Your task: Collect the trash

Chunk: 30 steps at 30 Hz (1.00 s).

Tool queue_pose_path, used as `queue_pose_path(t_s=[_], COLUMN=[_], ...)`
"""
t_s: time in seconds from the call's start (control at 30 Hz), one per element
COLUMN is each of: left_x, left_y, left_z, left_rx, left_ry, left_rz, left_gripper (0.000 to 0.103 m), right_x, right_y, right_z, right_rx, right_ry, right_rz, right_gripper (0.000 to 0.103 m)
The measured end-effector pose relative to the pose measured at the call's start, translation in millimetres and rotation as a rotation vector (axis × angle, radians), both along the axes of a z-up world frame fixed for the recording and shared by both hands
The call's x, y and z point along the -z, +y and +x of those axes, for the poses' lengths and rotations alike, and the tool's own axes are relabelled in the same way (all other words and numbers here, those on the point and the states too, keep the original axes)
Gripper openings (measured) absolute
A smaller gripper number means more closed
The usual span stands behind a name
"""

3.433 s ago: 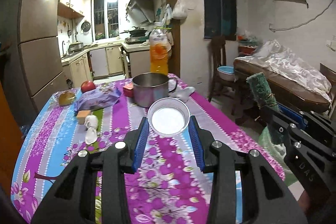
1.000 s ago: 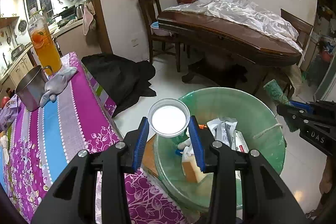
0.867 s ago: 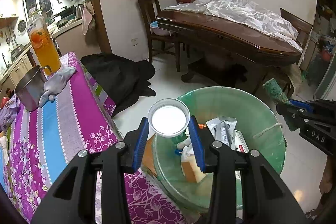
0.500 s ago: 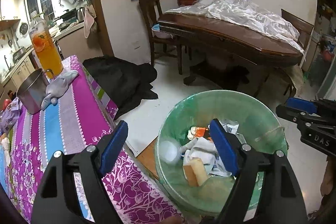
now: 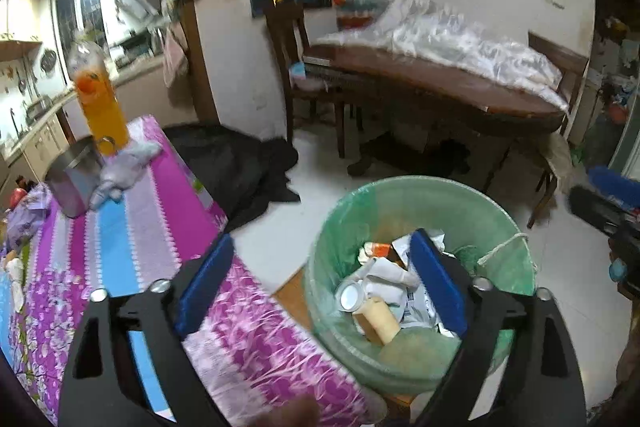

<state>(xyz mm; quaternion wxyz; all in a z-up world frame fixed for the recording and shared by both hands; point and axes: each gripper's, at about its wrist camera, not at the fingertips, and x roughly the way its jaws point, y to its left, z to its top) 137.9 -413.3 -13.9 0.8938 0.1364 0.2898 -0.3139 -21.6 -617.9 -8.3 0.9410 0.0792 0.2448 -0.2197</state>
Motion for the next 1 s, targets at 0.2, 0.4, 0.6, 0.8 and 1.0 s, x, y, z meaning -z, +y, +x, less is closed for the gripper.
queue_pose_path(t_s=[0.2,0.4,0.6,0.8,1.0], left_x=[-16.8,-18.0,-4.3,15.5,20.1], left_y=[61.8,108.3,141.0,151.3,158.4], left_z=[-54.7,-120.2,-169.0,-197.2,-213.9], left_rx=[-0.021,-0.039,-0.024,0.028,0.060], left_ry=[-0.121,-0.243,-0.286,-0.284,-0.290], left_rz=[-0.114,-0.146,-0.223,-0.247,-0.252], left_gripper=[0.097,0.098,0.098,0.098,0.098], right_x=[-5.1,13.1,38.5,54.0,56.2], right_y=[85.4,155.4,200.1,216.8,219.7], right_z=[-79.8,-147.3,-212.0,-249.7,-268.4], right_rx=[0.063,0.118,0.157,0.176,0.194], right_ry=[-0.177,-0.259,-0.341,-0.358,-0.386], right_rz=[-0.163,-0.242,-0.292,-0.282,-0.275], right_gripper=[0.095,0.098,0.098,0.098,0.098])
